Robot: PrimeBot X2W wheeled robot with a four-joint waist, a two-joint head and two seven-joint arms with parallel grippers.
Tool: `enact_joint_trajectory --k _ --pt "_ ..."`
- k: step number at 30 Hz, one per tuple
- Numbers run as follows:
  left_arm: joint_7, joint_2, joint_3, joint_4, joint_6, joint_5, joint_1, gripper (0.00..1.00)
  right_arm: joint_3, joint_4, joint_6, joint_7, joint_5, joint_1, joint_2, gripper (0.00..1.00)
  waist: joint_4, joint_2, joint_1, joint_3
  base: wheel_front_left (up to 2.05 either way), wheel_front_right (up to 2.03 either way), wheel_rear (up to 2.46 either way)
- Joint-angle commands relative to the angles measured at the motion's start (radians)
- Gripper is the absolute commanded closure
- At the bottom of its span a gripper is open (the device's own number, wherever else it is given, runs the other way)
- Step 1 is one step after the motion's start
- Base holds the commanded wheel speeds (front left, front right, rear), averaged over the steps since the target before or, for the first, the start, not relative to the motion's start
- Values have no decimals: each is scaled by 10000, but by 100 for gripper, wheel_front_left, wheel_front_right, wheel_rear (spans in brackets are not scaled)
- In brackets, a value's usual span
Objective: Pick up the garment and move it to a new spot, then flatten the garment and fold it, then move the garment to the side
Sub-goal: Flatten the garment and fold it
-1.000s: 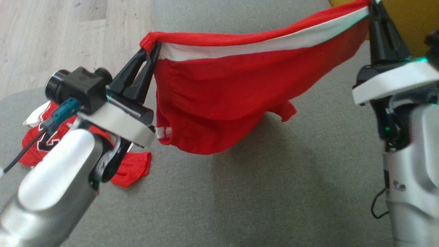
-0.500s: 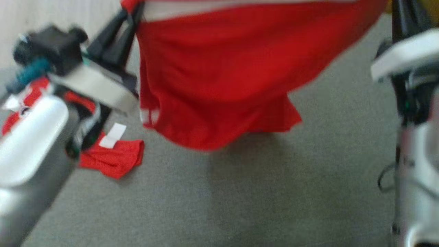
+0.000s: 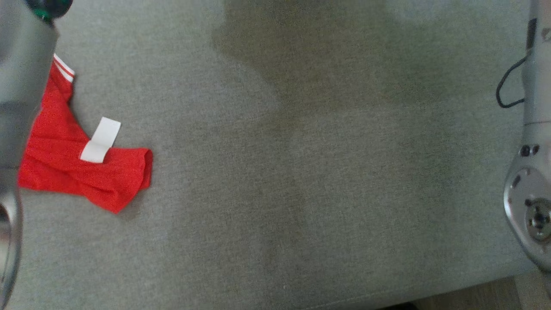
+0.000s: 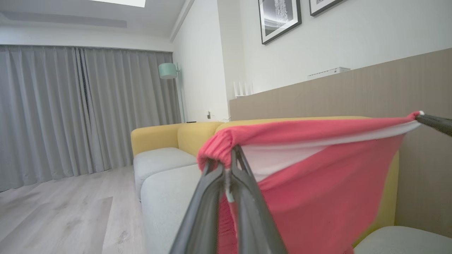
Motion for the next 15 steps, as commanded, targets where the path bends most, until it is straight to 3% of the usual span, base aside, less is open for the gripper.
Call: enact_joint_trajectory --k 1,9,15 --pt "-303 362 527 93 -2 50 -555 100 -200 -25 -9 -304 -111 -372 -101 100 -1 0 -4 320 0 0 0" --pt "-1026 -494 47 1541 -472 -231 357 100 -329 2374 -9 -1123 -367 425 -536 100 166 0 -4 416 0 0 0" --pt "-1198 -801 -764 1903 -667 -262 1923 100 488 3657 -9 -1197 -313 1365 -1051 100 382 0 -4 213 0 0 0"
